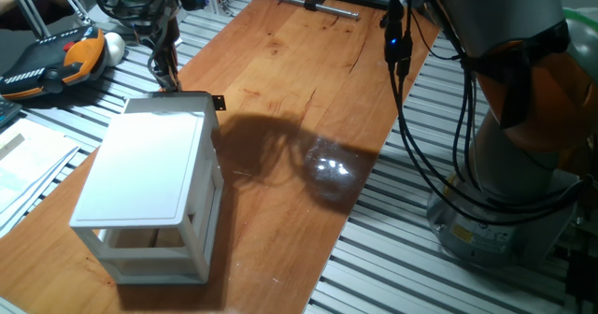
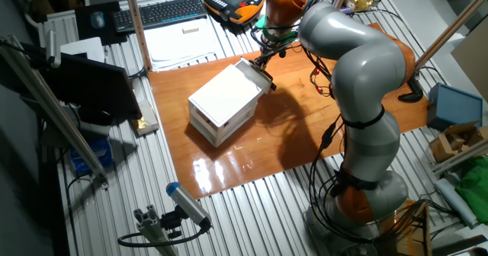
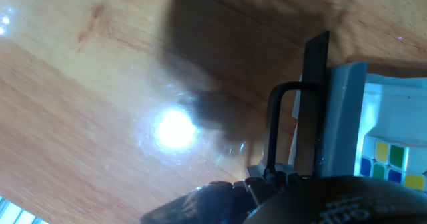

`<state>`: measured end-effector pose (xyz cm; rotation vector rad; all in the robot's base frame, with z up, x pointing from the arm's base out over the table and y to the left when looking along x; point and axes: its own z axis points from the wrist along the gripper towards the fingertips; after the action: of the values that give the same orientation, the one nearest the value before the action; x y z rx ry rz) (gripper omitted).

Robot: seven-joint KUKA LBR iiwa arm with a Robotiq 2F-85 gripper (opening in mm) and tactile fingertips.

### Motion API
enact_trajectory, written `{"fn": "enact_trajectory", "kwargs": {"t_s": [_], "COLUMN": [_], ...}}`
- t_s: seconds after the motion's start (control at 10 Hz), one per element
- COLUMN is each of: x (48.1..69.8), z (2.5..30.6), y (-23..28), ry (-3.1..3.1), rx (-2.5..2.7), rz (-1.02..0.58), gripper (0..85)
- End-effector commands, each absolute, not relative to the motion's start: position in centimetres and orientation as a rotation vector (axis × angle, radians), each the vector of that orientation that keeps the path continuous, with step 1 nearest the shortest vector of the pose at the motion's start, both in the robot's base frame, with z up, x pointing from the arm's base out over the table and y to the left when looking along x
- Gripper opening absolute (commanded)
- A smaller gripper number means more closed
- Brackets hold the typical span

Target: Grasp the handle and open the drawer

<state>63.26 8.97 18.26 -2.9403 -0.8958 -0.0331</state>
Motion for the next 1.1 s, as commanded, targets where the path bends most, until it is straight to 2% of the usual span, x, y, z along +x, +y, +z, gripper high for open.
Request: {"fn": "enact_trajectory", "kwargs": {"t_s": [0.0, 1.0], "x": [63.3, 63.5], "z": [18.3, 18.1], "y": [9.0, 7.9], "ry": [-0.894, -0.908], "rx": [-2.945, -2.953], "rz": [-0.037, -0.057], "gripper": [0.7, 0.7]}}
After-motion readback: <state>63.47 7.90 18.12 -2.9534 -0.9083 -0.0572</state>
